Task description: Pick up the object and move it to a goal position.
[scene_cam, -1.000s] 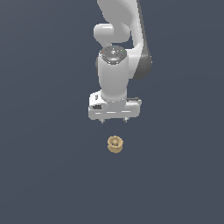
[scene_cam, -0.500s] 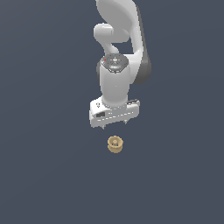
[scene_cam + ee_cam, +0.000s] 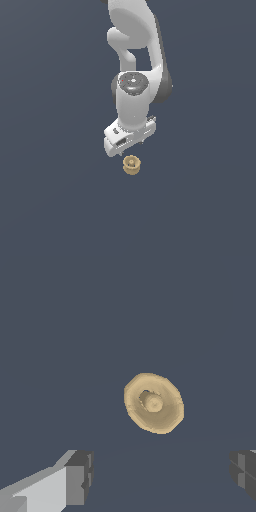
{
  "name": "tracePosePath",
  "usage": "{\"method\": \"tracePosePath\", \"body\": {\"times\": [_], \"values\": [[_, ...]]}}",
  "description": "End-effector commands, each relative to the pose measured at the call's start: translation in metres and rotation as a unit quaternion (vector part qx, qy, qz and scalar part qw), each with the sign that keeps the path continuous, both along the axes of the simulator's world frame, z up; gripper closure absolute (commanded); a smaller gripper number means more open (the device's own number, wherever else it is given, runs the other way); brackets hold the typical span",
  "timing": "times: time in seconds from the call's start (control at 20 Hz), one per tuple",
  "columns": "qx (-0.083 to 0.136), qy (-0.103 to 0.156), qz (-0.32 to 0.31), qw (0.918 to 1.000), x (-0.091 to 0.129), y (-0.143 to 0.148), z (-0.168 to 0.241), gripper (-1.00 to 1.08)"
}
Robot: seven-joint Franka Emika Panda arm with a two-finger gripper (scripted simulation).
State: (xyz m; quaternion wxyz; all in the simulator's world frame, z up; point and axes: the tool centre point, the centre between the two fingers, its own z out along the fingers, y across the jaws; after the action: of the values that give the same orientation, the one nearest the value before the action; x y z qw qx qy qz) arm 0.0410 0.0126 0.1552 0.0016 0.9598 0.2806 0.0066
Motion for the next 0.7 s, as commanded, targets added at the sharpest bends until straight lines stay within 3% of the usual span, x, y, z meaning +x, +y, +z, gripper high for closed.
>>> {"method": "tracePosePath", "body": {"times": [0.0,0.3,0.65], "values": [[-0.001,0.001,0.037,0.9993,0.003,0.000,-0.005,-0.92],[-0.003,0.003,0.124,0.9923,0.009,0.002,-0.017,-0.92],[-0.004,0.005,0.222,0.9749,0.016,0.003,-0.031,-0.92]]}}
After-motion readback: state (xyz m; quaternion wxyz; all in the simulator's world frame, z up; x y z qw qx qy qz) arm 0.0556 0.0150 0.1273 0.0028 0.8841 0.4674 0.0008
